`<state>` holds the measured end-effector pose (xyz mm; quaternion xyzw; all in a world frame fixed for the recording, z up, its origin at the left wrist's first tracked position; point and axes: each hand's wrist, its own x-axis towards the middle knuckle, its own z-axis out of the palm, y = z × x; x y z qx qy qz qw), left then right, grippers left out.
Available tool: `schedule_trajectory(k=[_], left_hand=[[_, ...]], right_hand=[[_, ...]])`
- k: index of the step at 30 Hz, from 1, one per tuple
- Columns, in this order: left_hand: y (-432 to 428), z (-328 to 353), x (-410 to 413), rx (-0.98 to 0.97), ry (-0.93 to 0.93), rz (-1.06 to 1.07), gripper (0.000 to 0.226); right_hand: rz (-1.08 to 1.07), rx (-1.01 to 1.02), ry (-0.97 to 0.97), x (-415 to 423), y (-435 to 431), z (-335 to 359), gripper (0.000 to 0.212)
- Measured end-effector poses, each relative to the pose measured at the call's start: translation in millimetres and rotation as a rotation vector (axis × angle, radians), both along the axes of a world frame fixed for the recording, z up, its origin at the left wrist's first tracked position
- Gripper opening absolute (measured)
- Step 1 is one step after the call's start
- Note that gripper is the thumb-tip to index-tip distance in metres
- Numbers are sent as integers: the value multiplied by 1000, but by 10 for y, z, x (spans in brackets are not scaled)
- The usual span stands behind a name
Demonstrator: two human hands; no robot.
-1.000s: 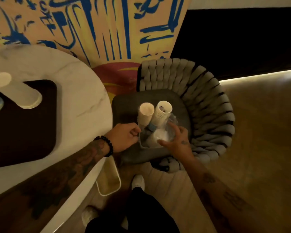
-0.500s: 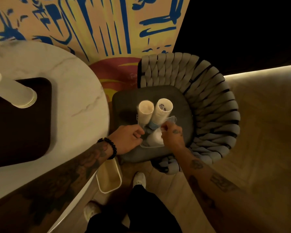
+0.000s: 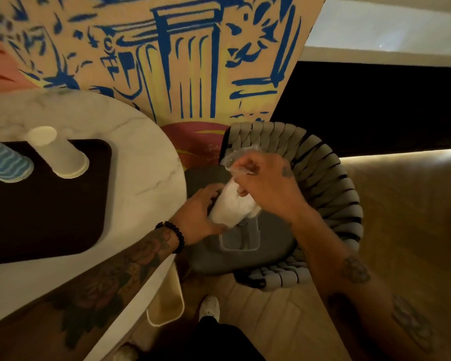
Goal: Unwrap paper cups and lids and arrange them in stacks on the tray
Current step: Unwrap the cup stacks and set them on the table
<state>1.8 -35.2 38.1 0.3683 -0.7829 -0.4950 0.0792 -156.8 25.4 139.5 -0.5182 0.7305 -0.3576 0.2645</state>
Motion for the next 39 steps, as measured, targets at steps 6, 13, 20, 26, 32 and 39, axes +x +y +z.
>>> schedule_trajectory(k=[6, 13, 20, 26, 32, 39], left_hand=[[-98, 335, 672, -96, 233, 217, 107], [25, 486, 1897, -115, 274, 454, 93], [300, 293, 3079, -135, 261, 759, 89], [516, 161, 3739, -179, 223, 854, 89], [549, 55, 4077, -215, 157, 834, 71], [499, -45, 4340, -227, 85, 896, 82]], right_hand=[[202, -142, -105, 798, -193, 670, 17], [356, -89, -298, 1954, -316, 821, 10], [473, -30, -407, 2895, -220, 678, 50], [317, 167, -322, 3453, -210, 29, 46], [488, 319, -202, 4061, -81, -531, 89], [495, 259, -168, 4440, -284, -652, 80]])
